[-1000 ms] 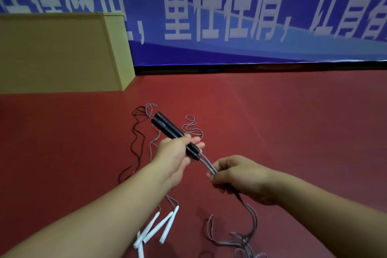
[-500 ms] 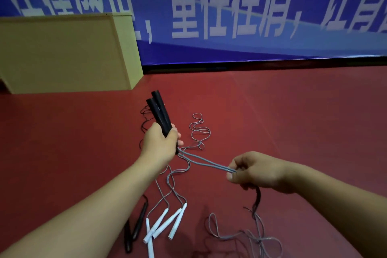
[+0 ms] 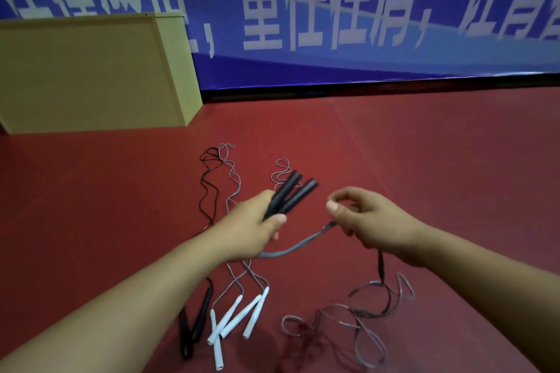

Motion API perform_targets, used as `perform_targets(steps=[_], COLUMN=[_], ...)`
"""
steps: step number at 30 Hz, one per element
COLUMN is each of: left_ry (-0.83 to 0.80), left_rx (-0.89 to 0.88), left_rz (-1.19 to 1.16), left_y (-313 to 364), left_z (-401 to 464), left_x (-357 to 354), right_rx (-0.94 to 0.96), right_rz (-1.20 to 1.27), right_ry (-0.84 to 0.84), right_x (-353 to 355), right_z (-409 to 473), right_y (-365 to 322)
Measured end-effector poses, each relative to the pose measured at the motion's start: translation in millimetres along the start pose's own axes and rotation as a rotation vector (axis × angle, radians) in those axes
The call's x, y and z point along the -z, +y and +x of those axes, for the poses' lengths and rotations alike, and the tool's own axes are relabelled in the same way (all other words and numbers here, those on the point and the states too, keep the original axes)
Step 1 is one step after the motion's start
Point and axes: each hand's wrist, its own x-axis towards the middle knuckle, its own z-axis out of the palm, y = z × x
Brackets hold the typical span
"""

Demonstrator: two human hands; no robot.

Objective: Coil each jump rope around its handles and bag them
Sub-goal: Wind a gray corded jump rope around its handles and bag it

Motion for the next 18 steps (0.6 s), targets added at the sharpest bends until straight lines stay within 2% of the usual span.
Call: perform_targets(steps=[3,8,11,13,15,18], left_ry=[-0.172,-0.340,-0.354,-0.318,-0.259,-0.230], left_rx=[-0.014,0.036,-0.011,-0.048,-0.009,0.075], left_rz=[-0.229,-0.305,-0.313,-0.407,-0.539,-0.603], left_y=[16.4,37.1,50.5,61.4,68.8,72.8], left_z=[-10.8,-25.2,-32.0,-34.4,-34.8,-31.7], left_x=[-4.8,-5.6,4.3,13.4,22.4,29.3], right_rx=[-0.013,0.105,0.158,0.155,0.157,0.147], right_rz=[0.027,0.091,0.019,0.063,0.096,0.097], right_ry=[0.024,0.029,0.004,0.029,0.065,0.120], right_x=[2.7,-1.6,-1.6,3.7,8.3,10.0], right_z=[-10.7,-20.5,-25.1,-26.9,-27.1,-25.3], right_y=[-8.2,-17.9,-25.5,-29.3,-32.3,-34.8])
